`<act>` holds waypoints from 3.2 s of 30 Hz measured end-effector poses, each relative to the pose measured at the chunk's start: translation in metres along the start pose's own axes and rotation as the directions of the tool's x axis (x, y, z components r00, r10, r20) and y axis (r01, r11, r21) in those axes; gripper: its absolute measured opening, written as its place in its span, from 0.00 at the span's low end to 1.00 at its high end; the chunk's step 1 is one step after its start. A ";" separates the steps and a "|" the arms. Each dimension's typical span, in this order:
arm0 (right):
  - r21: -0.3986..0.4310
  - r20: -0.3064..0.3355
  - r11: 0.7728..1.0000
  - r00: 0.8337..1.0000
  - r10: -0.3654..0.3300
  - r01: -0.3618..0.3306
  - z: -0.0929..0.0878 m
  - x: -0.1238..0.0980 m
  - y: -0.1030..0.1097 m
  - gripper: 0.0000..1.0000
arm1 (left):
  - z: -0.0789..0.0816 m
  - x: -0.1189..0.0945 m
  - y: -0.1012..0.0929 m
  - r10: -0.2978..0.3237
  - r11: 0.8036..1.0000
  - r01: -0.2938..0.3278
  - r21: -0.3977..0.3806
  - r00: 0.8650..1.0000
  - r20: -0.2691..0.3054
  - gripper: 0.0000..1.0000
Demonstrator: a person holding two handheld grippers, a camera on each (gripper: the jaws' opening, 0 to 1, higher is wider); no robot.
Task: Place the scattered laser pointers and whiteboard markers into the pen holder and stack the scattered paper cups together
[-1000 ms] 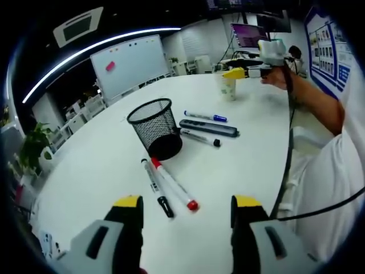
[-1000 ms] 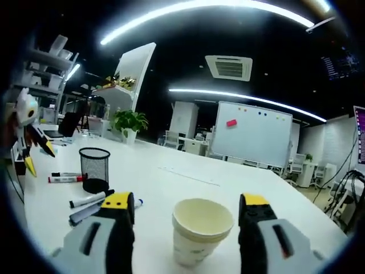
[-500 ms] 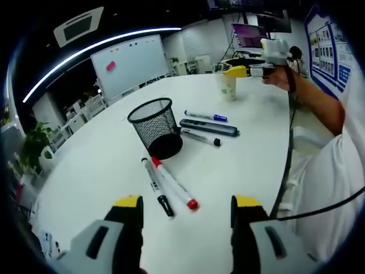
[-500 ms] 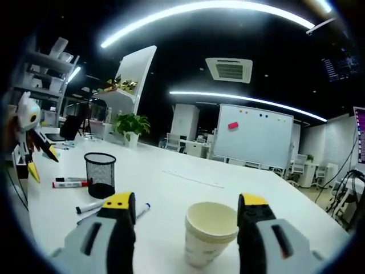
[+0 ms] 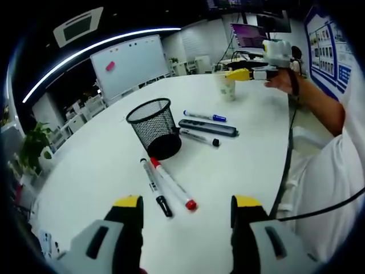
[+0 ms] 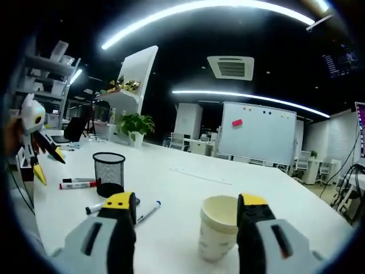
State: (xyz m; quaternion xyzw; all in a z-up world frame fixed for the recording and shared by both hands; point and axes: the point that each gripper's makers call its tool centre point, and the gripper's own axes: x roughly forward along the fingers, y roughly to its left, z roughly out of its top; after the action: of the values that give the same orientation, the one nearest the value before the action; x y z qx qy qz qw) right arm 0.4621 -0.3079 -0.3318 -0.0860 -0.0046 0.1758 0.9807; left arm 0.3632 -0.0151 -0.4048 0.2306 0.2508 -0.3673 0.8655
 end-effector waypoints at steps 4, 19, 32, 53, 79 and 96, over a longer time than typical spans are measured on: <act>0.001 -0.011 1.000 1.000 0.009 -0.009 -0.004 0.001 0.002 0.72 | 0.000 0.000 -0.001 0.000 1.000 0.000 0.000 1.000 0.000 0.63; -0.012 0.002 0.998 0.999 0.054 -0.054 -0.001 -0.002 0.019 0.70 | 0.002 -0.001 0.001 0.010 1.000 -0.010 0.002 1.000 0.006 0.63; 0.001 -0.013 0.998 0.998 0.065 -0.065 0.002 -0.006 0.030 0.63 | 0.005 -0.001 0.001 0.016 1.000 -0.016 0.007 1.000 0.012 0.63; 0.010 -0.047 0.996 0.995 0.085 -0.084 -0.007 -0.007 0.048 0.66 | 0.009 -0.005 0.003 0.023 1.000 -0.024 0.020 1.000 0.019 0.63; 0.078 -0.179 0.987 0.972 0.149 -0.137 -0.040 -0.010 0.086 0.57 | 0.007 -0.004 0.004 0.029 0.999 -0.029 0.023 1.000 0.010 0.62; 0.086 -0.225 0.987 0.962 0.155 -0.138 -0.047 -0.012 0.090 0.53 | 0.008 -0.005 0.005 0.032 0.999 -0.033 0.019 0.999 0.018 0.62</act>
State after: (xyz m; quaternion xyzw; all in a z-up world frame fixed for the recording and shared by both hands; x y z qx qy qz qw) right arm 0.4215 -0.2370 -0.3933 -0.0717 0.1222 0.2367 0.9612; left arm 0.3665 -0.0143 -0.3945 0.2399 0.2357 -0.3576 0.8712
